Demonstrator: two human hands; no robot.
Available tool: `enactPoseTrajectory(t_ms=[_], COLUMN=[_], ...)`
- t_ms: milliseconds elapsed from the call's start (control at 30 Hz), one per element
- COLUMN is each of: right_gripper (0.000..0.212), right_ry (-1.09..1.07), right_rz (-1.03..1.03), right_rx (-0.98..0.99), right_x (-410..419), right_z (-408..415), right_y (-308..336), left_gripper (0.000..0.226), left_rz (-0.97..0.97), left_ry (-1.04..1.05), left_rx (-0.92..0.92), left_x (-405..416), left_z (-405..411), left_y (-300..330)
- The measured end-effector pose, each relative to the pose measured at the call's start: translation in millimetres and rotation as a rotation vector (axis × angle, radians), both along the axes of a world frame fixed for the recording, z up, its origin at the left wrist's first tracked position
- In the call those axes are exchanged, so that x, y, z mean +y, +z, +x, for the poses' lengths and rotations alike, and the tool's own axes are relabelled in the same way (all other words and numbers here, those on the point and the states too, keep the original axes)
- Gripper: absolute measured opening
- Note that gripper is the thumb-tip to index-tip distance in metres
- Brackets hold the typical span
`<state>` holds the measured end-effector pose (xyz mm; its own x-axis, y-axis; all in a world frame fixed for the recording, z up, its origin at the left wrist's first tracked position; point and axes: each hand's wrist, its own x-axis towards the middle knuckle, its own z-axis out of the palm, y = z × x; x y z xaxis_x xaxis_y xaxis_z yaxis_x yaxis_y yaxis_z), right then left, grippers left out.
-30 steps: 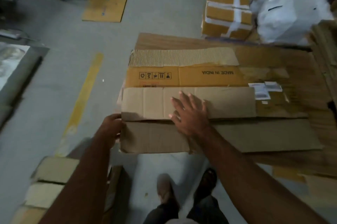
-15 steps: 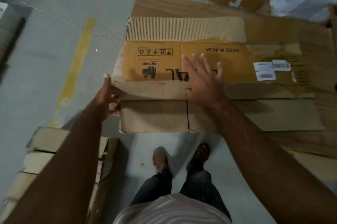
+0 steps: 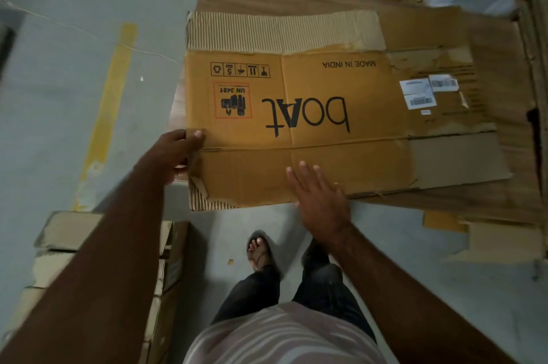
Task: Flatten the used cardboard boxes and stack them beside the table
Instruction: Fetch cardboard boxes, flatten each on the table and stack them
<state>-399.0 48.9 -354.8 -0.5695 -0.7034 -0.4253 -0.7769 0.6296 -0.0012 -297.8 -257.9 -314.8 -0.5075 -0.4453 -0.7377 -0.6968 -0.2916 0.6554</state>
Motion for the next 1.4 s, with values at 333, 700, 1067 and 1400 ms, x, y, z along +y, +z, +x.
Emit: enactPoseTrajectory(t_ms=[333,700,1067,1400], right_gripper=[0.075,0.095,0.080,0.060], right_ry=[-0.493,-1.392,-1.181,-1.235], right_rz=[-0.082,-0.441,-0.283,-0.404], right_rx=[-0.155,-0.255,0.060,-0.198], right_x=[28,188,233,246], right_z=[-90,-79,-141,-150], right_y=[45,49,66,85], left_gripper=[0.027,0.047,0.061,0.078], left_rz=[0.135,0.586,0.156,-0.359], left_ry=[0.359,0.141,0.340,-0.221], left_rx=[0.138,0.189,0.258,-0.080], left_x=[135,369,225,268], left_z=[-30,-62,-62,-122], left_y=[8,6,23,54])
